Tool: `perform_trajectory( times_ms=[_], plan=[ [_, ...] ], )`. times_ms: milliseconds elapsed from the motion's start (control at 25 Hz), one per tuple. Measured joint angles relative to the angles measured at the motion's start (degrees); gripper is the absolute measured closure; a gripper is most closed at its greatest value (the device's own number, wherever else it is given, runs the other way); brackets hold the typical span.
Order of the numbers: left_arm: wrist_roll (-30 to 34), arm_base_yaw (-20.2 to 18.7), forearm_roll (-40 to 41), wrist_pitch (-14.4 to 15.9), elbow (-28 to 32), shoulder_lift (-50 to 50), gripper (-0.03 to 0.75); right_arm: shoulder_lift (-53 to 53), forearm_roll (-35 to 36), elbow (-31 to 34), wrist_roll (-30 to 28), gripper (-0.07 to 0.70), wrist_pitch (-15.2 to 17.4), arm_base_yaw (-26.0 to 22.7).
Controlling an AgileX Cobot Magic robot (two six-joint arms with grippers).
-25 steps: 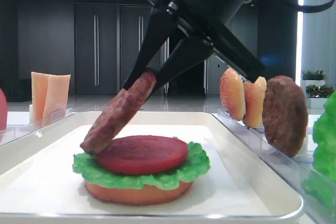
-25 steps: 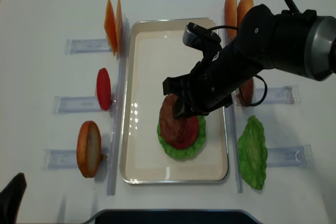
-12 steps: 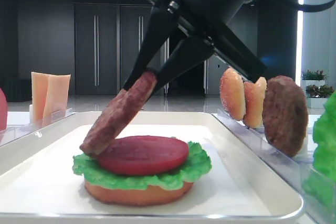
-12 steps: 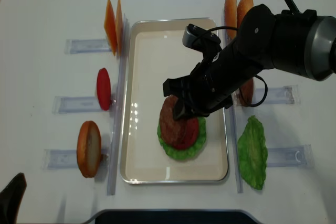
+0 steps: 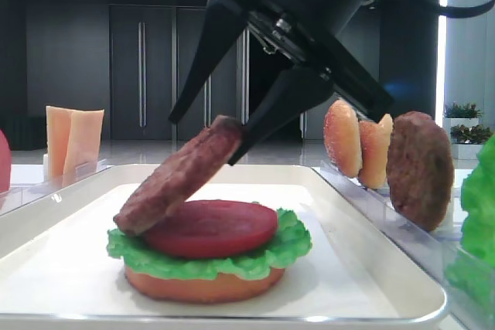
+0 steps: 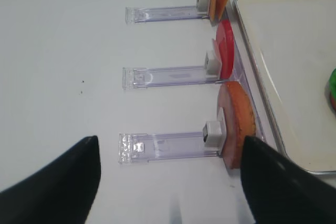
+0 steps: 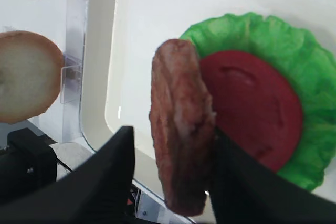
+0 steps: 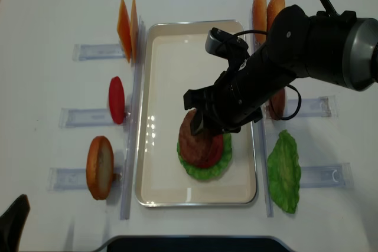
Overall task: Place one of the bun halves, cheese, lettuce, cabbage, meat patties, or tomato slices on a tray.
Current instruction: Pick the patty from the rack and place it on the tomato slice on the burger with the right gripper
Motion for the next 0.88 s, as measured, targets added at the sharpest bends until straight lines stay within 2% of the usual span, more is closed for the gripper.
perform_trajectory(
  times_ms=[240, 360, 640, 880],
  plan=[
    [0.0, 0.0, 0.0, 0.0, 0.0, 0.0, 0.076, 0.0, -1.3, 0.0, 0.2, 0.211, 0.1, 0.0],
    [0.0, 0.0, 0.0, 0.0, 0.0, 0.0, 0.076, 0.0, -4.4, -0.7, 2.3, 0.190, 0.5, 0.0],
    [0.0, 0.0, 0.0, 0.0, 0.0, 0.0, 0.076, 0.0, -18.0, -5.5, 12.4, 0.184, 3.9, 0.0],
    [0.0, 0.0, 0.0, 0.0, 0.0, 0.0, 0.076, -0.2, -28.4, -9.5, 20.5, 0.183, 8.5, 0.0]
  ],
)
